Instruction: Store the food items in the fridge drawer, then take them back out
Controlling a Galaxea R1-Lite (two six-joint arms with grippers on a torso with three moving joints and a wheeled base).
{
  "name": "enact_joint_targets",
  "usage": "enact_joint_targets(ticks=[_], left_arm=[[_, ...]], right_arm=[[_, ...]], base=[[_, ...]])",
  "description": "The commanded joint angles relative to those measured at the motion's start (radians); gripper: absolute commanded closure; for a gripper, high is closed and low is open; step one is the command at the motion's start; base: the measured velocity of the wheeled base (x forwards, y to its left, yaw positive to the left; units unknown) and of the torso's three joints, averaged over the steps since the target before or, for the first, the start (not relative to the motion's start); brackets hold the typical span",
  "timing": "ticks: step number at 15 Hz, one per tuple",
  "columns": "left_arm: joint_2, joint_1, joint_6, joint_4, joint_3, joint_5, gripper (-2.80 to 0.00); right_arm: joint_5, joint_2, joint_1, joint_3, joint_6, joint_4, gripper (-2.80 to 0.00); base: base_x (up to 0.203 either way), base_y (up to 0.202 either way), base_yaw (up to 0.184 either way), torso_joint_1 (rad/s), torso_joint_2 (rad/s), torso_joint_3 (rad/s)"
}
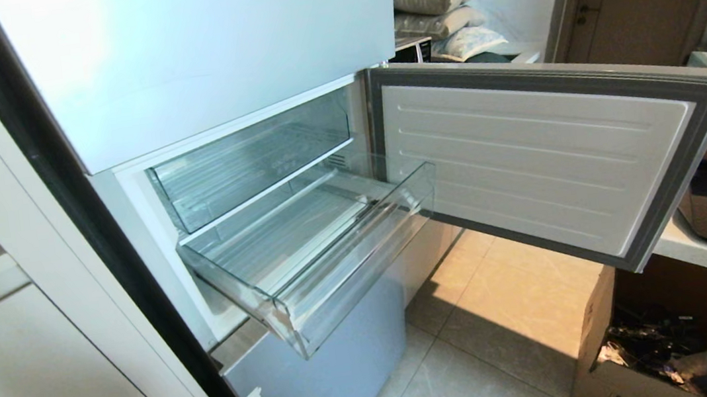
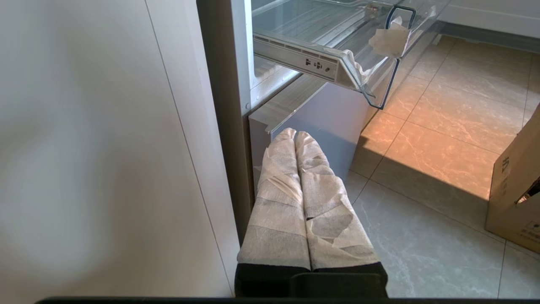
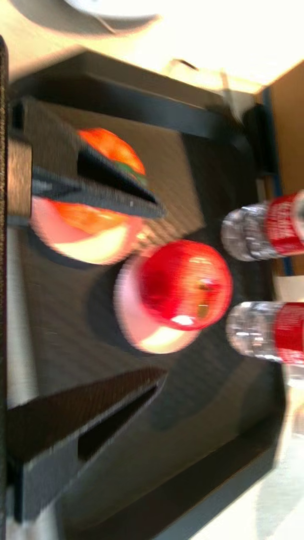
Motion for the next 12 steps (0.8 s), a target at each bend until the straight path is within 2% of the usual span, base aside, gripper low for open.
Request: enact_joint_targets(ticks=[1,3,7,12], left_arm=[[0.000,0.000,0.000,0.000,0.000,0.000,0.00],[0.000,0.000,0.000,0.000,0.000,0.001,0.00],[0.000,0.000,0.000,0.000,0.000,0.001,0.00],[0.000,0.000,0.000,0.001,0.000,0.001,0.00]], right_arm=[[0.002,0.093,-0.003,-0.054,-0.003,-0.047,-2.80],[0.023,0.151,-0.003,-0.113,-0.009,-0.116,-2.80],[0.028,0.274,-0.003,-0.262,-0.012,-0.128,-2.80],[0.031,0.338,-0.003,-0.322,-0.010,-0.129,-2.80]], base=[[0.000,0.000,0.000,0.000,0.00,0.000],[0.000,0.000,0.000,0.000,0.00,0.000],[0.000,0.000,0.000,0.000,0.00,0.000],[0.000,0.000,0.000,0.000,0.00,0.000]])
